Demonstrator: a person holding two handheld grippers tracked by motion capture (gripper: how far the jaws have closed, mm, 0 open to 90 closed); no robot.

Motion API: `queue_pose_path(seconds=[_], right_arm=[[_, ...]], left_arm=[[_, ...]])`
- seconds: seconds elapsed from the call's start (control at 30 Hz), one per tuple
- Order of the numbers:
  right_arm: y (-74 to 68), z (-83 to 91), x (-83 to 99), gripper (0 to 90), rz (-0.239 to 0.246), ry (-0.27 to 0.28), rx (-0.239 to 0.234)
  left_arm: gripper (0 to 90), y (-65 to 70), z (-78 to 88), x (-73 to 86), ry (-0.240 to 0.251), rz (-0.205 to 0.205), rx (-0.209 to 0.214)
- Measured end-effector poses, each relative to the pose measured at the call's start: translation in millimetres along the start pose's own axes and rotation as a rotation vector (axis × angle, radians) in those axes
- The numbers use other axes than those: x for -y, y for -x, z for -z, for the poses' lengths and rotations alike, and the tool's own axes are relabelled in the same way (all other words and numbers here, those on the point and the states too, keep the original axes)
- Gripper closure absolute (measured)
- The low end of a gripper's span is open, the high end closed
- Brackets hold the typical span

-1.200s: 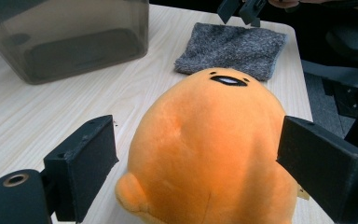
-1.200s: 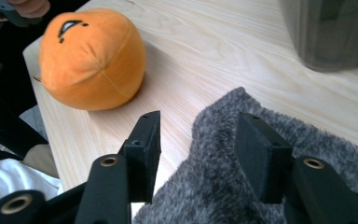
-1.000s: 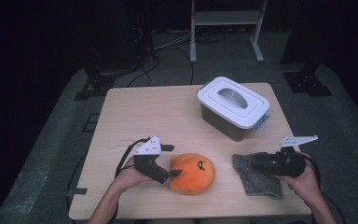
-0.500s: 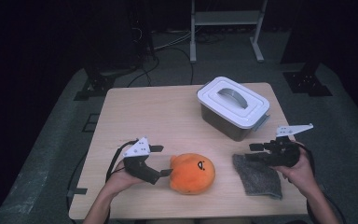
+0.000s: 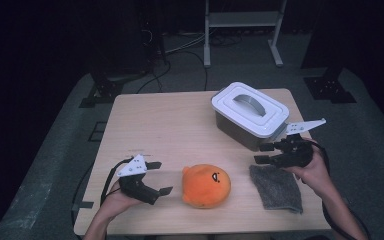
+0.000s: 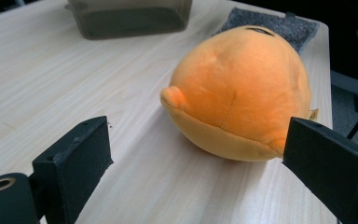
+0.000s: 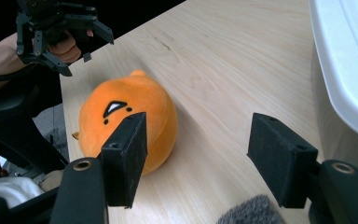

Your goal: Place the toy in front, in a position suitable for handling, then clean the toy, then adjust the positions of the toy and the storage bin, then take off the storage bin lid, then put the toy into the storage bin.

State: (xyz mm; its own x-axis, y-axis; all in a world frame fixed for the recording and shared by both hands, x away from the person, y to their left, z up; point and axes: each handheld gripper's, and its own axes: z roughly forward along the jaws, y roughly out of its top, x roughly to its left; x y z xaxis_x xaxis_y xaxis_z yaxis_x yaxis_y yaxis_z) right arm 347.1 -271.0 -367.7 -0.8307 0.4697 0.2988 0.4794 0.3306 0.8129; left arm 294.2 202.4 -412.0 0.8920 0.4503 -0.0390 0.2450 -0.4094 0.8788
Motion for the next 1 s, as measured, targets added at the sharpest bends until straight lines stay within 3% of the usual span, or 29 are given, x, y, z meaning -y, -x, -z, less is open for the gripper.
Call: queue_pose_path(seconds=[0.63,1.0], right_arm=[[-4.0,-16.7,-48.7,35.7,0.065,-0.024,-0.016],[3.4,-19.3,-82.2,35.6,0.096,-0.012,-0.017]], left_arm=[[6.9,-4.5,-1.0,0.1,0.008,-0.012,0.003],[6.9,-4.9,-0.6,0.2,0.013,-0.015,0.003]])
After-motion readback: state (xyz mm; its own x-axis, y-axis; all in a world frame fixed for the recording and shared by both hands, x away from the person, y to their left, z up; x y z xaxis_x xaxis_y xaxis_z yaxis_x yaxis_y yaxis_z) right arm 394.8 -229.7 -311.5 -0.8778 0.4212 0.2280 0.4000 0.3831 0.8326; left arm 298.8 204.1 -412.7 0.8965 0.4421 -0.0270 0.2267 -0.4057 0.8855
